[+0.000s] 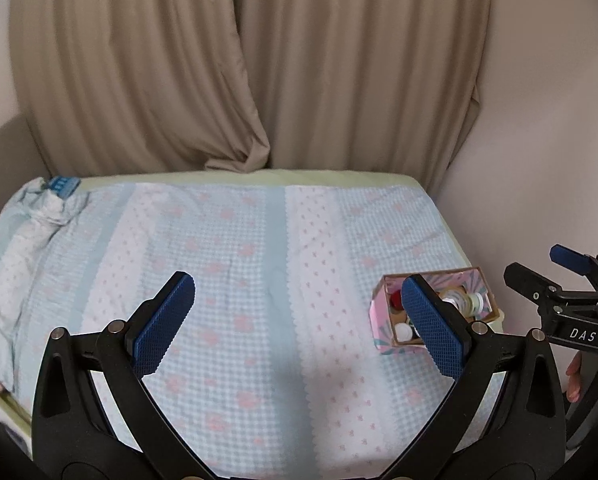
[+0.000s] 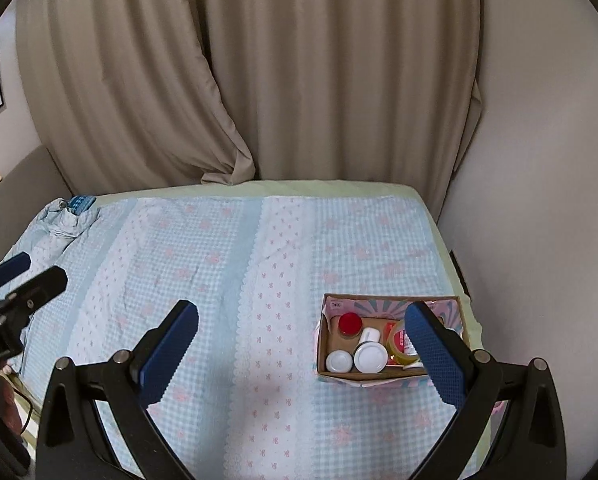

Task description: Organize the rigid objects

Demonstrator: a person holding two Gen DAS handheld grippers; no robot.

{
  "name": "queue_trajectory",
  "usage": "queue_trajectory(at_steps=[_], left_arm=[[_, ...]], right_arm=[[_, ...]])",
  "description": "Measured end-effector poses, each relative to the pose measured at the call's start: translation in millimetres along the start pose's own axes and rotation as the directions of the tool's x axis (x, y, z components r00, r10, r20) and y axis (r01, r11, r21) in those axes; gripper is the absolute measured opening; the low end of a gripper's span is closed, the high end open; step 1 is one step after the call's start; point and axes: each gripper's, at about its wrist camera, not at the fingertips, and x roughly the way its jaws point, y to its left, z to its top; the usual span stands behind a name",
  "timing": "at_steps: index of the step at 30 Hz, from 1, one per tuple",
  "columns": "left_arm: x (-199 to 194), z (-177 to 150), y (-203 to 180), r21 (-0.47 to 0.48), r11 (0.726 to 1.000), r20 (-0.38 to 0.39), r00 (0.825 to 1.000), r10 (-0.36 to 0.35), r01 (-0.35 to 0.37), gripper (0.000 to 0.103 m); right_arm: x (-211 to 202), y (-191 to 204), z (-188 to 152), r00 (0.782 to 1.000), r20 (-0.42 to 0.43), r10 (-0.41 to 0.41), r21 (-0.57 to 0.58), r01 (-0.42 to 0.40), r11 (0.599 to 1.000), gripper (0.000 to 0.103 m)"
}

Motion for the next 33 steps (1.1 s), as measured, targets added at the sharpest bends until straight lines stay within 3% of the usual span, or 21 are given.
queue_trajectory(at_steps=[33], left_arm=[[-12,-4,-1,-0.01,1.0,0.029,1.0,0.008,-0.008,0.103]], right_arm=[[-15,7,0,0.999,0.041,-0.023,0.002,0.023,1.0,0.103]])
